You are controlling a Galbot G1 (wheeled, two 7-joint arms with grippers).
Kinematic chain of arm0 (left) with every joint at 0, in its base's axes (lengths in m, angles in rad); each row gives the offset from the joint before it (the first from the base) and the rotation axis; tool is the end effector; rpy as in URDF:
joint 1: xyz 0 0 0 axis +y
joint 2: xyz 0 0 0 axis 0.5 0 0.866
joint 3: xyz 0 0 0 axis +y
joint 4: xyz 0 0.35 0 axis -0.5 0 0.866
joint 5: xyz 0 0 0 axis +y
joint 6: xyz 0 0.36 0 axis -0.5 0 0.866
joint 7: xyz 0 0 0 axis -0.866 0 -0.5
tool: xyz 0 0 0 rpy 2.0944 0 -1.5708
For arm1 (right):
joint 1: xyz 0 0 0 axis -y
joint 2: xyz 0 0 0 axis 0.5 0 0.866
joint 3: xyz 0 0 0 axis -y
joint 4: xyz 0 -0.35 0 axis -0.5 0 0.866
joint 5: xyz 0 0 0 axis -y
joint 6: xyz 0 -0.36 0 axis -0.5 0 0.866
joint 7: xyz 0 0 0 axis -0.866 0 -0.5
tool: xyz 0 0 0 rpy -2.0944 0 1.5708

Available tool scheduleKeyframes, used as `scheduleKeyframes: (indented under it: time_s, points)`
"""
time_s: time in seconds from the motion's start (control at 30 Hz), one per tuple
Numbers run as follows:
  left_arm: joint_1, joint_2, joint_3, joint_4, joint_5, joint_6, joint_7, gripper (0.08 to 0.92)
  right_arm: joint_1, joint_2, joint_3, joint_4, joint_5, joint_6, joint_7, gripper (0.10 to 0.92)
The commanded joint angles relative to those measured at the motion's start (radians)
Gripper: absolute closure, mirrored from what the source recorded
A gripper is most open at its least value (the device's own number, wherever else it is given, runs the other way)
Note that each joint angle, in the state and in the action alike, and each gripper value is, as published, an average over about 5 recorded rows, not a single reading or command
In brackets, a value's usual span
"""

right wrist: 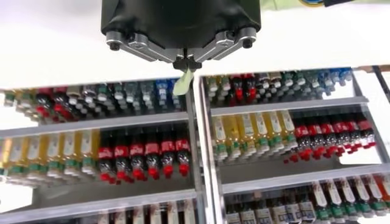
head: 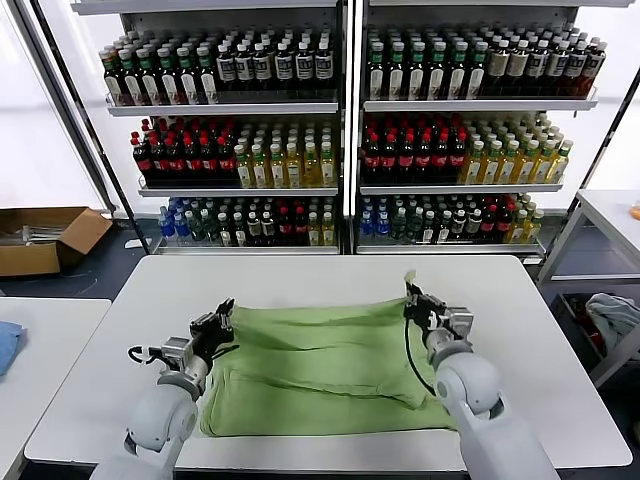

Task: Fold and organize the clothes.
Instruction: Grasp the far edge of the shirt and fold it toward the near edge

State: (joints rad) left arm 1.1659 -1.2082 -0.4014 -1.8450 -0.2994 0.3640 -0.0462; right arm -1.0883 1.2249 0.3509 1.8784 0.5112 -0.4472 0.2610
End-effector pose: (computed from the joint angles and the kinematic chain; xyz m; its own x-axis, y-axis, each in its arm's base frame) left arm 0.3118 0.0501 -0.2901 -0.9553 0.1387 0.2611 0.1584 0.9858 0.0559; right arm 0.3276 -0.0262 -0.2604 -0.9570 -0.0700 0.2815 -0.0436 0.9942 0.0987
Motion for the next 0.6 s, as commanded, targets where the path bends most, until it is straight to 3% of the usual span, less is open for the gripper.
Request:
scheduleKeyframes:
  time_s: [0.03,0.6]
  points:
    - [0.138,-0.005,-0.007,-0.077,0.047,-0.01,0.01,0.907,-0.214,-0.007,0.1,0.151,-0.008,0.003,0.032,0.919]
    - [0.196,-0.016,-0.026,-0.066,0.087,-0.021,0.023,0.907,-0.409,-0.005,0.135,0.219,-0.056,0.037,0.033,0.919]
